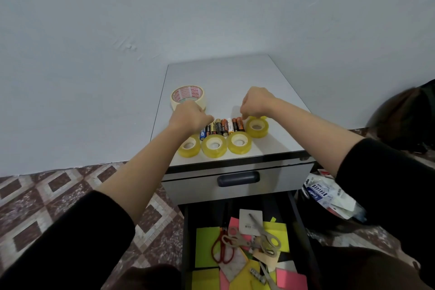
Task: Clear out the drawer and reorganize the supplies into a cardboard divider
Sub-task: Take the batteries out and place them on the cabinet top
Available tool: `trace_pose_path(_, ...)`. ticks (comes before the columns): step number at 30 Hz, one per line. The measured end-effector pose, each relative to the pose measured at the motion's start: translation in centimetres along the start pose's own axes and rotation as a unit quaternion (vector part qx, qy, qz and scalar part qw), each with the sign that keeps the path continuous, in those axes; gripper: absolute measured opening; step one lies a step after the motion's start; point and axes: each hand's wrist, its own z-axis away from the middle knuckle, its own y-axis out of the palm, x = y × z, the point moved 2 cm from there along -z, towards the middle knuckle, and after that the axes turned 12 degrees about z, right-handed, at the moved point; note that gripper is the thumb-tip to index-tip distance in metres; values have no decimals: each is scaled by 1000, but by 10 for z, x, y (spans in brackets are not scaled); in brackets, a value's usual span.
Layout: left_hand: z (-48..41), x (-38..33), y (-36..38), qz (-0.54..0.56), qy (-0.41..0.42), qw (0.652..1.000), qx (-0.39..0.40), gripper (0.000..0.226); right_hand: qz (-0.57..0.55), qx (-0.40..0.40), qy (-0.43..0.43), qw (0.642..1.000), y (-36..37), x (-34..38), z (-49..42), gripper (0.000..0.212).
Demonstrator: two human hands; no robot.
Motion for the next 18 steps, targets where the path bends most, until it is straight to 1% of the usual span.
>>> trace_pose_path(1,2,1,-2,-1,-1,1000,-2,38,0,20,-10,1000,-4,-4,5,21)
trace_pose_path(4,6,2,-4,-3,-2,1000,-4,31,5,76,-36,996,-12,-12,24,35)
trace_pose_path(7,10,2,-3,2,4,1000,-1,27,17,79,-34,996,-7,-20,31,46)
trace_pose_path(13,18,0,1,5,10,1000,-5,27,-22,55,-32,998,5,-32,31,42)
trace_pose_path(18,18,-2,3,6,7,1000,1,23,-25,49,-36,998,7,-39,32,46)
